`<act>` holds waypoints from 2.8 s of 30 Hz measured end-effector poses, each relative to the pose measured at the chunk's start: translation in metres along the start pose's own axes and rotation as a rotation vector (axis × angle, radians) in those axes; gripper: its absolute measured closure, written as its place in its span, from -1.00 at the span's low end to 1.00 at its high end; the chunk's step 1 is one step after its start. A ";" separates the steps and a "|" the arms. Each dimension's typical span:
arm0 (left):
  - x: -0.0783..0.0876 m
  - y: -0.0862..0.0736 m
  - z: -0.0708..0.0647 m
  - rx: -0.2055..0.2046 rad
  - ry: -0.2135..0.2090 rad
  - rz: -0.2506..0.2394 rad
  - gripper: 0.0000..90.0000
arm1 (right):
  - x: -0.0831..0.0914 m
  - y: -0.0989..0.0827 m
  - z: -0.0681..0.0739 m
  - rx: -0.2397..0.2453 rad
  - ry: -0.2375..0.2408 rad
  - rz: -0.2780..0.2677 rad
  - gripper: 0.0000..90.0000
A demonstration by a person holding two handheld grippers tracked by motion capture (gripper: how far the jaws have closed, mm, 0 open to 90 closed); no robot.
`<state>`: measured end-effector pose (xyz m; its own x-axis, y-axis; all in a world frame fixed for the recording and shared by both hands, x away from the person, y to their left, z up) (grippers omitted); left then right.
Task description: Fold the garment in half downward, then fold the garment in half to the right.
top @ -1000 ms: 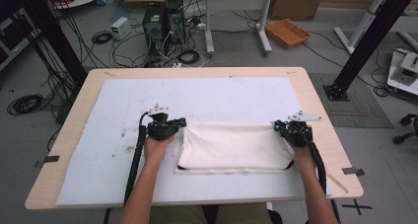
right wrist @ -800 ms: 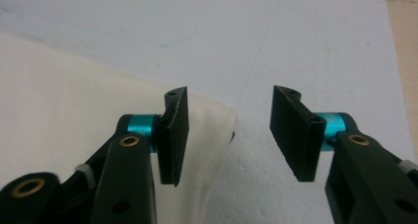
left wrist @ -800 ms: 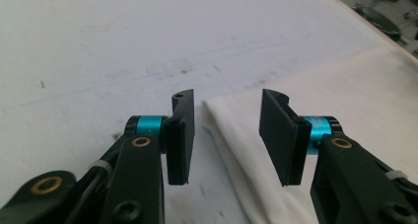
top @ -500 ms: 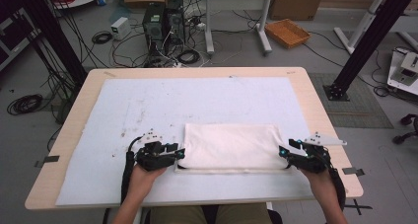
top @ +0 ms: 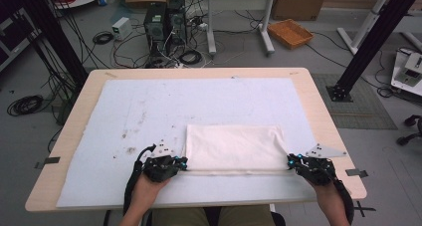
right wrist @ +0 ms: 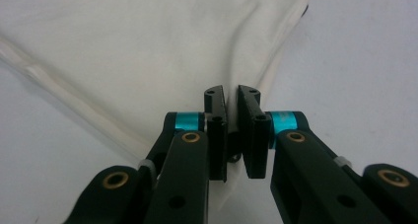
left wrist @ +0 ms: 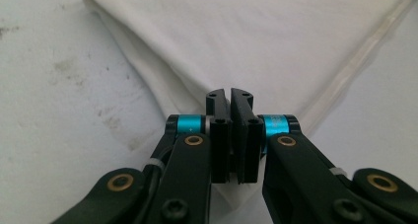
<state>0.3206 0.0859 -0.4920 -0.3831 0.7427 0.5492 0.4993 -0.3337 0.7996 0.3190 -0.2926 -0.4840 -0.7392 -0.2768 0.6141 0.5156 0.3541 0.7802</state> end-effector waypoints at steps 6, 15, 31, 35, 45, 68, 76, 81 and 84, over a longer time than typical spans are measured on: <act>0.008 0.007 -0.005 -0.010 -0.020 -0.052 0.94 | 0.005 0.001 -0.001 -0.005 0.000 -0.015 0.85; 0.019 -0.008 -0.007 0.070 -0.061 -0.048 0.93 | 0.021 -0.008 0.001 -0.014 0.026 0.002 0.85; 0.043 0.023 0.010 -0.028 0.012 -0.390 -0.61 | 0.017 0.027 -0.017 -0.053 -0.078 -0.243 -0.56; 0.046 0.027 0.018 -0.014 -0.011 -0.404 -0.61 | 0.013 0.033 -0.017 -0.043 -0.038 -0.227 -0.56; 0.055 0.026 0.030 0.020 0.030 -0.434 -0.61 | 0.014 0.030 -0.039 -0.109 -0.064 -0.211 -0.56; 0.041 0.021 0.019 0.001 0.053 -0.351 -0.61 | 0.020 0.022 -0.044 -0.127 -0.089 -0.222 -0.56; 0.019 0.009 0.019 0.084 0.135 -0.171 -0.60 | 0.019 0.019 -0.040 -0.100 -0.076 -0.213 -0.56; 0.011 0.008 0.015 0.083 0.157 -0.137 -0.52 | 0.018 0.017 -0.038 -0.099 -0.074 -0.211 -0.56; 0.007 0.000 0.017 0.117 0.192 -0.083 -0.42 | 0.017 0.017 -0.035 -0.092 -0.073 -0.201 -0.56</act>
<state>0.3311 0.1003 -0.4922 -0.5622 0.6367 0.5278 0.5422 -0.1981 0.8166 0.3304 -0.3222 -0.4558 -0.8589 -0.2666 0.4373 0.3894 0.2146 0.8957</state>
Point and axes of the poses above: each handheld gripper's, and its own axes: x roughly backward along the jaws, y roughly out of its top, z roughly to its left, the point moved 8 cm from there along -x, roughly forward along the jaws, and after that the axes turned 10 degrees about -y, right-handed, at the moved point
